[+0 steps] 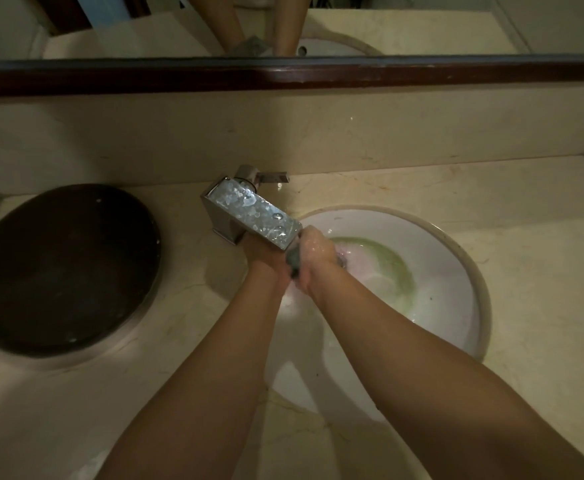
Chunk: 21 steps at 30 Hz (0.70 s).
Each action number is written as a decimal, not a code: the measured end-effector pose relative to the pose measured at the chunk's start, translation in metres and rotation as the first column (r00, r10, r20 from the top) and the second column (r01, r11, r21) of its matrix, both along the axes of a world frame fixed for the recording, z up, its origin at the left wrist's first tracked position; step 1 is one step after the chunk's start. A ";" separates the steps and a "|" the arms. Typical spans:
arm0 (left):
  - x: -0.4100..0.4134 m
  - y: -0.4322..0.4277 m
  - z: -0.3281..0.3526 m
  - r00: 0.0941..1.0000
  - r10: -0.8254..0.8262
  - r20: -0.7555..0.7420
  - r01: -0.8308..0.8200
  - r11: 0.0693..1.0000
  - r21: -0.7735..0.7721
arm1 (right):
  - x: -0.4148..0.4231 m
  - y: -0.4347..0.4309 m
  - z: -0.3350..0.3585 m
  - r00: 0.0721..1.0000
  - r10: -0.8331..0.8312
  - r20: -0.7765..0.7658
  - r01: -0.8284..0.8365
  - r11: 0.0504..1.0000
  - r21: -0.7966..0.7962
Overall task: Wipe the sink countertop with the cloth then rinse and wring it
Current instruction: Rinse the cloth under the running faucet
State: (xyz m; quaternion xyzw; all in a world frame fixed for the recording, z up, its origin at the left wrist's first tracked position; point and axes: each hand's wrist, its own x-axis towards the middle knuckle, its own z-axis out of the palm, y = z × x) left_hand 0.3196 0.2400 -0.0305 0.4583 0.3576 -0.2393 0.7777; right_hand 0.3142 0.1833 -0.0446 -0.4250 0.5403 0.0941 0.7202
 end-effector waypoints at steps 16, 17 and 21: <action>-0.013 0.000 -0.012 0.984 -0.099 0.150 0.093 0.995 0.042 | -0.024 -0.016 -0.035 0.998 0.012 0.069 -0.034 0.945 0.326; -0.013 0.000 -0.012 0.987 -0.087 0.132 0.084 0.996 0.028 | -0.022 -0.015 -0.035 0.996 0.034 0.078 -0.058 0.943 0.326; -0.011 -0.001 -0.006 1.000 -0.011 0.023 0.011 0.999 -0.036 | -0.024 -0.013 -0.036 0.985 0.092 0.148 -0.138 0.932 0.336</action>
